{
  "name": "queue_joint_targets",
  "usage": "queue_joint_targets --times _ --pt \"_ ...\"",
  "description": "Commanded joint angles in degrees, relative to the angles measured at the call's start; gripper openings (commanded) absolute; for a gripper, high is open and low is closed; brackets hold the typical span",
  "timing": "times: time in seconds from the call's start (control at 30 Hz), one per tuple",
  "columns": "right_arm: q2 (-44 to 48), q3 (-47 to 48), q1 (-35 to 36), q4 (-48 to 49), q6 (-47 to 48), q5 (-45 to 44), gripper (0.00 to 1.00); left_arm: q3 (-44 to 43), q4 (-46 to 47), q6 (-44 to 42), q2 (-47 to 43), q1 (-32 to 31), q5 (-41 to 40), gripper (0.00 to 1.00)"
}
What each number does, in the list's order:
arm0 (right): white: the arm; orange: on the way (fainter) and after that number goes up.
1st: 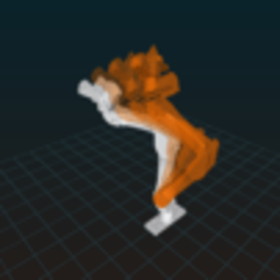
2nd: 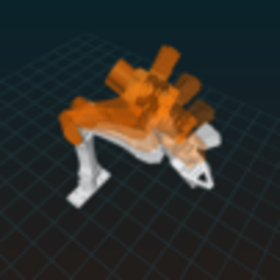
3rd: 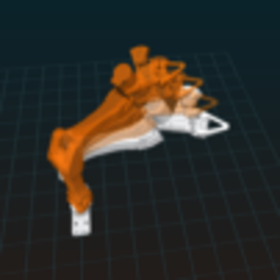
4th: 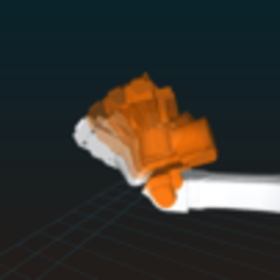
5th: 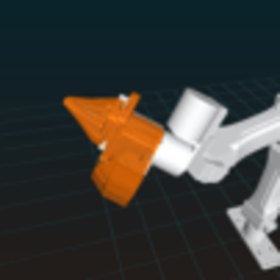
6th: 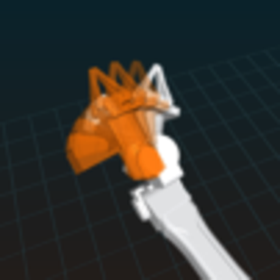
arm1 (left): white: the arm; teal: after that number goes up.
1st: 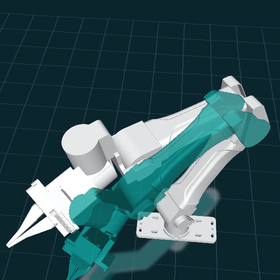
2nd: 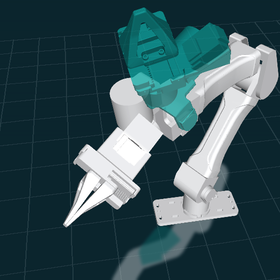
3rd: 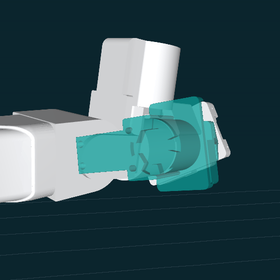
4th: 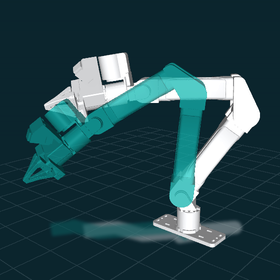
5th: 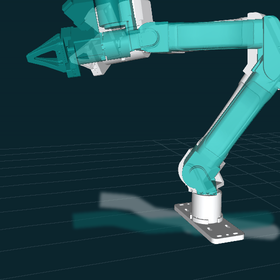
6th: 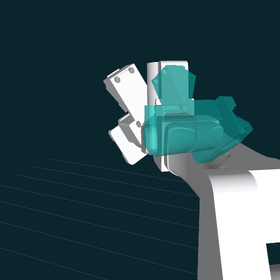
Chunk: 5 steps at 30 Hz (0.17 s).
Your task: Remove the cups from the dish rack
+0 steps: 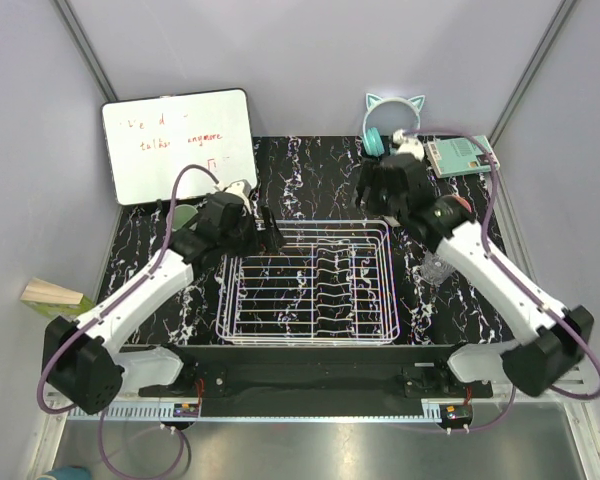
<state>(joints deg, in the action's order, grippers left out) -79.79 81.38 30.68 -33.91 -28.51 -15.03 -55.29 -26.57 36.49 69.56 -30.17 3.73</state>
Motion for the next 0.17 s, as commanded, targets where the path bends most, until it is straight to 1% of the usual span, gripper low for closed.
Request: queue_joint_targets --times 0.0,0.07,0.13 --pt "10.2 -15.1 3.9 8.6 -0.3 -8.1 0.83 -1.2 -5.2 -4.8 -4.2 -1.4 -9.3 0.95" --pt "13.5 -20.7 6.8 9.3 -1.4 -9.8 0.84 -0.6 -5.2 -5.5 -5.2 -2.3 -10.4 0.95" --pt "17.5 -23.5 9.6 10.2 -1.4 -11.6 0.84 -0.2 -5.3 -5.5 -5.2 -2.6 -11.5 0.95"
